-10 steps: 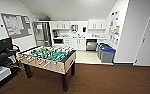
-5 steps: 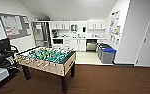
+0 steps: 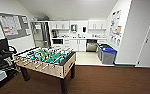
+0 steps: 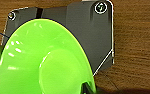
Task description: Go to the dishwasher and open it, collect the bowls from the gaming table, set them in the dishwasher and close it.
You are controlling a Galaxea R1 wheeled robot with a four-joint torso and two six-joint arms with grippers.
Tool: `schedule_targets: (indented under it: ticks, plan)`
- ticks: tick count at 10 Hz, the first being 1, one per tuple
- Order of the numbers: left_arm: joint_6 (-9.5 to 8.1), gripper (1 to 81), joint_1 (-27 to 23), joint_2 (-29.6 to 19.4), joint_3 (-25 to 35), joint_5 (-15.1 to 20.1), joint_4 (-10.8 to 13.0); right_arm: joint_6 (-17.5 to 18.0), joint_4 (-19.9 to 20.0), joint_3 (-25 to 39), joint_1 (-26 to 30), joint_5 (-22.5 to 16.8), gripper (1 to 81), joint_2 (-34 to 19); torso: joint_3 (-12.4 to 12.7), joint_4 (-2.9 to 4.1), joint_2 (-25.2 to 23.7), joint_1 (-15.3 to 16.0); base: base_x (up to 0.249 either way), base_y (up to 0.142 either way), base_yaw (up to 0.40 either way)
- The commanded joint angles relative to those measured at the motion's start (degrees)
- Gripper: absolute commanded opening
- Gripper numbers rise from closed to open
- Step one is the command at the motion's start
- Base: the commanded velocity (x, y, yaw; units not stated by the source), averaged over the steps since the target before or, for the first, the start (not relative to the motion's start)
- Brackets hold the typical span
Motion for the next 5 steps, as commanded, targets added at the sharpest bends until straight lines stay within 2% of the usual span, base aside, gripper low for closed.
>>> schedule_targets:
  ticks: [1, 5]
  plan:
    - [0.23, 1.0, -2.72, -0.42, 0.04, 2.34, 0.64, 0.08, -0.48, 0.42, 2.46, -3.08, 1.0, -0.43, 0.00, 0.00, 0.00, 0.00, 0.118, -0.064, 0.000]
    - [0.14, 1.0, -2.72, -0.42, 0.04, 2.34, 0.64, 0.08, -0.57, 0.42, 2.82, -3.17, 1.0, -0.25, 0.00, 0.00, 0.02, 0.02, 0.118, -0.064, 0.000]
